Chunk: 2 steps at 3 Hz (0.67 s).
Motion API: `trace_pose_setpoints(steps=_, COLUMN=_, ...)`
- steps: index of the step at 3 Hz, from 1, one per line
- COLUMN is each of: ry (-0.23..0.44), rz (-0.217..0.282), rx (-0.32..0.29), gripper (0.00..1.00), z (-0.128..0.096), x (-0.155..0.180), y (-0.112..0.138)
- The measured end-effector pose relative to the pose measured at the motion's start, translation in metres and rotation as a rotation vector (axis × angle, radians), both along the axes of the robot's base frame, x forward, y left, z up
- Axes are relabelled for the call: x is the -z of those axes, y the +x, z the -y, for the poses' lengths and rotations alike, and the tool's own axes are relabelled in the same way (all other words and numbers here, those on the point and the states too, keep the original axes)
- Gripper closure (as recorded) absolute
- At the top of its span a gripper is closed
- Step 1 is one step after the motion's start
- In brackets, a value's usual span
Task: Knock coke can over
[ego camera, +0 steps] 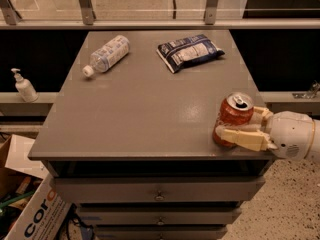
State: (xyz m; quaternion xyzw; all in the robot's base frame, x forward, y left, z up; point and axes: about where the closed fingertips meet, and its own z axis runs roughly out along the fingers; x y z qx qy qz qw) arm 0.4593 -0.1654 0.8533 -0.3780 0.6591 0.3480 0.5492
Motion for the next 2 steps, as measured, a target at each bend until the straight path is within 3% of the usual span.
trace_pose_setpoints(steps=1, ry=0.019, rz=-0.001, rx=0.012, gripper=0.98, z=0.0, x=-0.001, y=0.001)
trace_pose_setpoints(steps=2, ry=-0.159, rz=-0.02, rx=0.033, gripper=1.0, z=0.033, x=-0.039, y=0.035)
